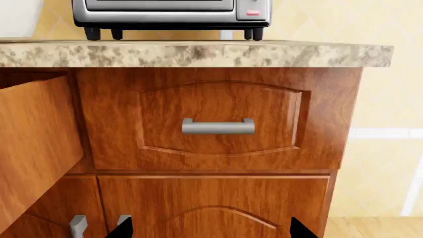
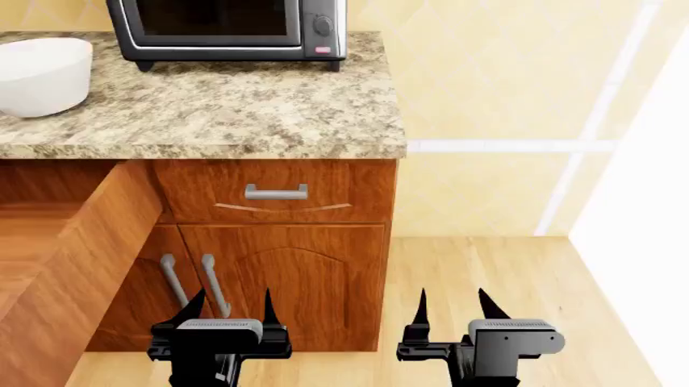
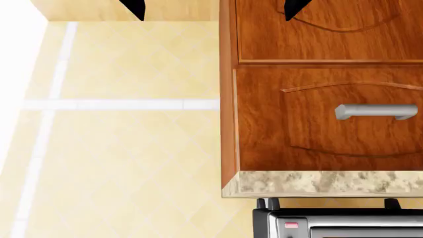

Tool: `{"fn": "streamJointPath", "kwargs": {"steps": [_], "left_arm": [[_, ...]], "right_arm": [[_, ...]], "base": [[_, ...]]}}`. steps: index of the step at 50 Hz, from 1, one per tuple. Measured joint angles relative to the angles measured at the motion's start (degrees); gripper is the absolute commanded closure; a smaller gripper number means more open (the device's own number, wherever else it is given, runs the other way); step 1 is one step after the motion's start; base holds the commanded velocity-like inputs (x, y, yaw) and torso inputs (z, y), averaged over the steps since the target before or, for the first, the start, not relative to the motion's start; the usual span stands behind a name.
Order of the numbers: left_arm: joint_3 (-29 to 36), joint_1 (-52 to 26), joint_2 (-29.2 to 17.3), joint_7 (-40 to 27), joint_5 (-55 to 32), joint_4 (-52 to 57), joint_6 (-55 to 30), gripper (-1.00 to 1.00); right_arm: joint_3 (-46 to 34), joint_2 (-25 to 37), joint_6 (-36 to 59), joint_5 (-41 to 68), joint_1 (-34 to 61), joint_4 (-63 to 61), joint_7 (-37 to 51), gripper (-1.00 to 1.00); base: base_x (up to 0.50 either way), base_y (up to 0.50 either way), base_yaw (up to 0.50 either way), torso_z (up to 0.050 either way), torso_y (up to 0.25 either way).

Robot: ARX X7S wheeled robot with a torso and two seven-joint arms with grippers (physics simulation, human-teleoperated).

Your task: Place the bar in the bowl and close the drawer.

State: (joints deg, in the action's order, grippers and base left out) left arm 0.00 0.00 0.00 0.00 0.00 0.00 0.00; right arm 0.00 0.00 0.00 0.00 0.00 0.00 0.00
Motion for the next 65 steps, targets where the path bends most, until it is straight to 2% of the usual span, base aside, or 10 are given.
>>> {"fn": "streamJointPath", "kwargs": {"steps": [17,33,41,52,65], "left_arm": [[2.4,0.1,-2.0,-2.7,-1.3,0.1,1.8,-1.0],[1.5,6.2,-3.4,-11.6,4.1,12.1,23.6,-1.0],[-0.1,10.9,-4.5,-15.0,5.3,21.1,31.3,-1.0],[-0.5,13.6,-6.0,-17.3,5.7,25.5,36.9,-1.0],[0.3,14.2,-7.2,-18.5,5.2,26.2,38.8,-1.0]], "right_arm": [[-1.9,1.9,-1.8,2.9,0.1,-0.3,2.2,-1.0],[0.6,4.7,-20.6,4.9,-7.4,-16.5,3.8,-1.0],[2.4,6.0,-26.3,4.3,-12.6,-25.8,4.9,-1.0],[2.3,7.0,-29.8,4.5,-16.1,-30.4,5.6,-1.0],[1.0,7.8,-29.5,4.6,-16.5,-32.1,6.3,-1.0]], "base": [[0.0,0.0,0.0,0.0,0.0],[0.0,0.0,0.0,0.0,0.0],[0.0,0.0,0.0,0.0,0.0],[-0.3,0.0,0.0,0.0,0.0],[-0.44,0.0,0.0,0.0,0.0]]}}
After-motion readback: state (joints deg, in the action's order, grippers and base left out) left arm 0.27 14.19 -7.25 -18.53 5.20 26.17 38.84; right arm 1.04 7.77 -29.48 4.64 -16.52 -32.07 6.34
